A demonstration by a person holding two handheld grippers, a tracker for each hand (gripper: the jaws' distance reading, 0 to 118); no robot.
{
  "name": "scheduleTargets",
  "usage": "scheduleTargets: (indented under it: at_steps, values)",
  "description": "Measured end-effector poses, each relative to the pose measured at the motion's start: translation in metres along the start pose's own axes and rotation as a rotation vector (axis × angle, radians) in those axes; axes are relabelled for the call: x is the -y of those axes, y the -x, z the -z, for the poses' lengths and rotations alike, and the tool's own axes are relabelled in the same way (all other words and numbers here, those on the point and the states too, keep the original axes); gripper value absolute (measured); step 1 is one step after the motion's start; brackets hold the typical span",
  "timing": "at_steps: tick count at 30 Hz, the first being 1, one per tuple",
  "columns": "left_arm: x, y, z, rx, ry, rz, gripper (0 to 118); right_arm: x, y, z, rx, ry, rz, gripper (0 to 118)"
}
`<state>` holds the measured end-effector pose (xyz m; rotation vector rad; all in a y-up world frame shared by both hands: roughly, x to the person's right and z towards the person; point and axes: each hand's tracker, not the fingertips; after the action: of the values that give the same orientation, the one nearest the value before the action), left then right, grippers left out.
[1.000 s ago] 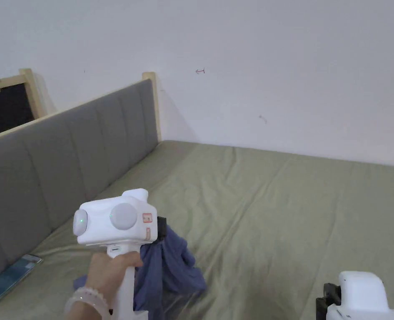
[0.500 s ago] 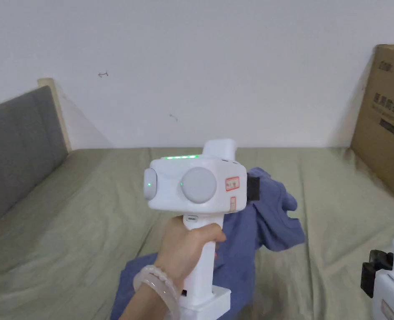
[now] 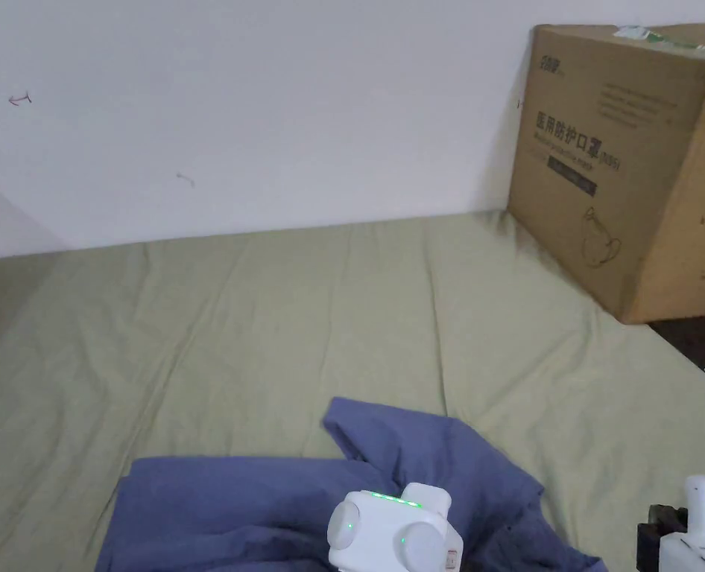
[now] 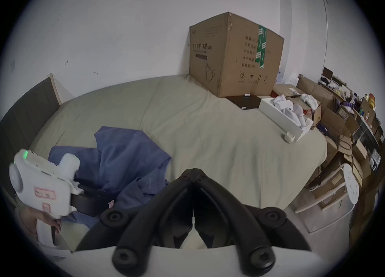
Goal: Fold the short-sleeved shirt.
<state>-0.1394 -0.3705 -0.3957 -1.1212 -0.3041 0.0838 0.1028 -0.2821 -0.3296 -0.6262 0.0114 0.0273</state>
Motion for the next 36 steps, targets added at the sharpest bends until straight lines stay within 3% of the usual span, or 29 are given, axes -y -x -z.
scheduleTargets:
  at_steps: [2, 3, 6, 7, 10, 11, 15, 19, 27, 28, 29, 30, 31, 36]
  values:
    - [-0.009, 0.003, -0.010, 0.017, 0.000, -0.034, 105, 0.002, 0.006, 0.005, -0.007, 0.017, -0.006, 0]
    - [-0.011, 0.005, -0.018, 0.010, -0.020, -0.030, 112, 0.002, 0.009, 0.007, -0.014, 0.022, -0.009, 0]
    - [-0.020, 0.018, -0.052, -0.014, -0.117, -0.053, 108, 0.000, 0.020, 0.005, -0.052, 0.017, -0.032, 0]
    - [-0.020, 0.025, -0.065, -0.001, -0.150, -0.083, 101, -0.001, 0.025, 0.005, -0.060, 0.014, -0.048, 0]
    - [-0.009, 0.048, -0.097, -0.011, -0.217, -0.163, 21, -0.003, 0.036, 0.001, -0.077, 0.001, -0.081, 0]
    - [-0.001, 0.056, -0.103, -0.044, -0.222, -0.184, 1, -0.004, 0.040, 0.001, -0.088, -0.001, -0.084, 0]
    - [0.047, 0.081, -0.108, -0.181, -0.200, -0.184, 0, -0.003, 0.055, 0.001, -0.128, -0.001, -0.100, 0]
    - [0.081, 0.123, -0.101, -0.160, -0.133, -0.348, 0, -0.002, 0.075, 0.007, -0.147, 0.007, -0.134, 0]
    - [0.066, 0.219, -0.128, -0.316, -0.177, -0.445, 0, -0.005, 0.102, 0.025, -0.188, 0.031, -0.179, 0]
    - [0.055, 0.234, -0.133, -0.343, -0.176, -0.464, 9, -0.006, 0.105, 0.028, -0.191, 0.032, -0.179, 0]
    - [0.045, 0.252, -0.136, -0.339, -0.175, -0.474, 38, -0.006, 0.107, 0.030, -0.193, 0.035, -0.179, 0]
    - [0.035, 0.268, -0.139, -0.330, -0.184, -0.492, 60, -0.007, 0.108, 0.032, -0.195, 0.036, -0.181, 0]
    - [0.024, 0.285, -0.142, -0.326, -0.193, -0.505, 72, -0.008, 0.110, 0.034, -0.196, 0.037, -0.184, 0]
    - [-0.019, 0.334, -0.138, -0.399, -0.188, -0.554, 98, -0.009, 0.116, 0.040, -0.197, 0.046, -0.193, 0]
